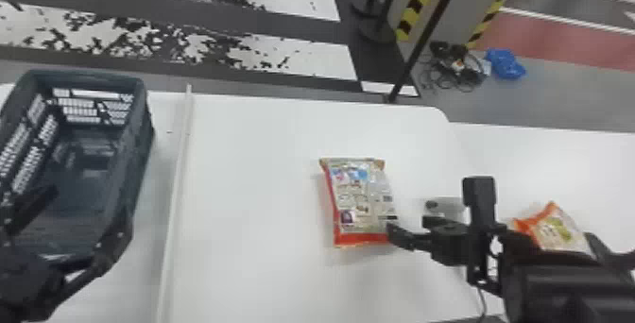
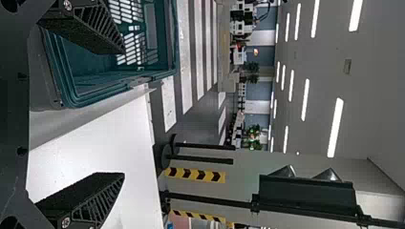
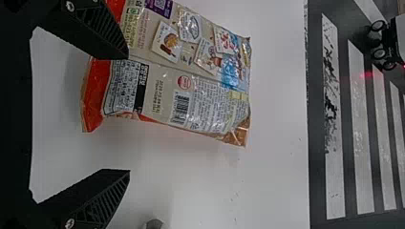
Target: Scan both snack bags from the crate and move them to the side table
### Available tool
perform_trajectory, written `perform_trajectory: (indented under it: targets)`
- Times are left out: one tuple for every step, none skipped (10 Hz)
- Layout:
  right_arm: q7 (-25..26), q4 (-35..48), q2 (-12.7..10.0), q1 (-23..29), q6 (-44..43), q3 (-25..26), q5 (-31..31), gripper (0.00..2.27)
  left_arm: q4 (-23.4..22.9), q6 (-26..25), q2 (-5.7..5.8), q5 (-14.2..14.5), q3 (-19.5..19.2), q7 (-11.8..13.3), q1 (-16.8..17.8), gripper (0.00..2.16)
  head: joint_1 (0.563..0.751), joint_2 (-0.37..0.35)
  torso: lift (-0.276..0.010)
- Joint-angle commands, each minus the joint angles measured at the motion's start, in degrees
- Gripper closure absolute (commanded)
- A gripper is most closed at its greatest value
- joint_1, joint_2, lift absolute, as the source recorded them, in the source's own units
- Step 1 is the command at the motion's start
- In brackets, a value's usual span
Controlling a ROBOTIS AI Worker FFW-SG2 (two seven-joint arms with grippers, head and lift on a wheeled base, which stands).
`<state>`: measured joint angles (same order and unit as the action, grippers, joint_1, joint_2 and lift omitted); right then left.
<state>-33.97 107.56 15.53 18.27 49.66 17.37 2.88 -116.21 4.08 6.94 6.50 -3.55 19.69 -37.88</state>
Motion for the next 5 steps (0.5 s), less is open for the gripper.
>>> perform_trajectory:
  targets:
    - [-0.5,-2.0,0.3,-1.5,0.9,-1.2,0.0,0.08,0.0,0.0,0.0,0.0,0.0,0.0,0.0,0.08,0.695,-0.242,-0.075]
    - [-0.9,-3.1,0.5,-2.4,1.5,-1.6,0.3,0.09,0.1,0.0,0.0,0.0,0.0,0.0,0.0,0.08,0.695,-0.238,-0.075]
    - [-1.4,-5.0,0.6,-3.9,2.2,-2.0,0.5,0.11,0.1,0.0,0.0,0.0,0.0,0.0,0.0,0.08,0.695,-0.23,-0.075]
    - [-2.3,-6.7,0.9,-5.0,2.2,-2.3,0.6,0.11,0.0,0.0,0.0,0.0,0.0,0.0,0.0,0.08,0.695,-0.224,-0.075]
    - [-2.9,-8.2,1.2,-6.0,2.2,-2.8,0.6,0.23,0.1,0.0,0.0,0.0,0.0,0.0,0.0,0.08,0.695,-0.22,-0.075]
